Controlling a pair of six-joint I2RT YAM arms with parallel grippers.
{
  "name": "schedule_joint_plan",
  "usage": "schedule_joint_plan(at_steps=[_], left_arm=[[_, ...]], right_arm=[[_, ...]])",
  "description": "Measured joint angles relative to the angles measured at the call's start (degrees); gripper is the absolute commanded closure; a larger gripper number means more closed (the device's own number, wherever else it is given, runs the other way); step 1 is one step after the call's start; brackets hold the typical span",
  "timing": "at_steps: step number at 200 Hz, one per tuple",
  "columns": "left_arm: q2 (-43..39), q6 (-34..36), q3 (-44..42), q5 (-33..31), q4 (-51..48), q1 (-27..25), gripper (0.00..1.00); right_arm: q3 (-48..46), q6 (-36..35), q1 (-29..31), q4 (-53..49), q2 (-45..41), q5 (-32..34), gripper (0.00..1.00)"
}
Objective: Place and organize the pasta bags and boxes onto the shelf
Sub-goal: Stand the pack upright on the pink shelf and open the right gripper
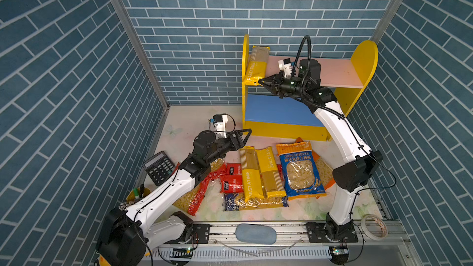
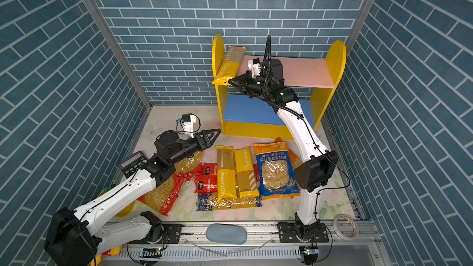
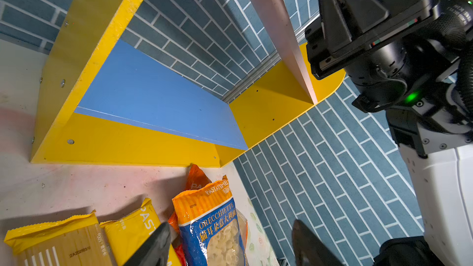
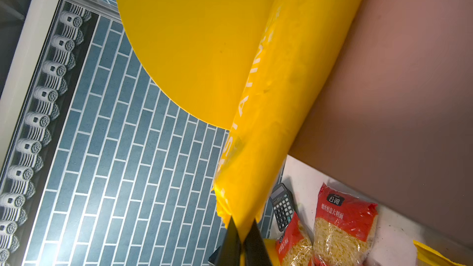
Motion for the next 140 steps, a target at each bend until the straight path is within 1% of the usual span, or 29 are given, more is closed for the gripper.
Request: schedule_joint_plan(at_steps=[47, 63, 90, 140], left_arm=[[0.2, 0.0, 0.0, 0.0, 0.0, 0.0, 0.25], [0.3, 0.0, 0.0, 0.0, 0.0, -0.1, 0.25], [0.4, 0.0, 0.0, 0.0, 0.0, -0.2, 0.25], [0.4, 0.0, 0.0, -0.6, 0.0, -0.4, 0.25]], right_arm=[[1.4, -1.7, -3.0, -2.8, 0.2, -5.4, 0.93], [2.3, -2.3, -3.5, -3.9, 0.4, -6.1, 0.96], [5.1, -3.0, -3.3, -5.0, 2.5, -7.7, 1.00], [6.2, -3.8, -2.6, -5.2, 4.4, -9.3, 1.00]])
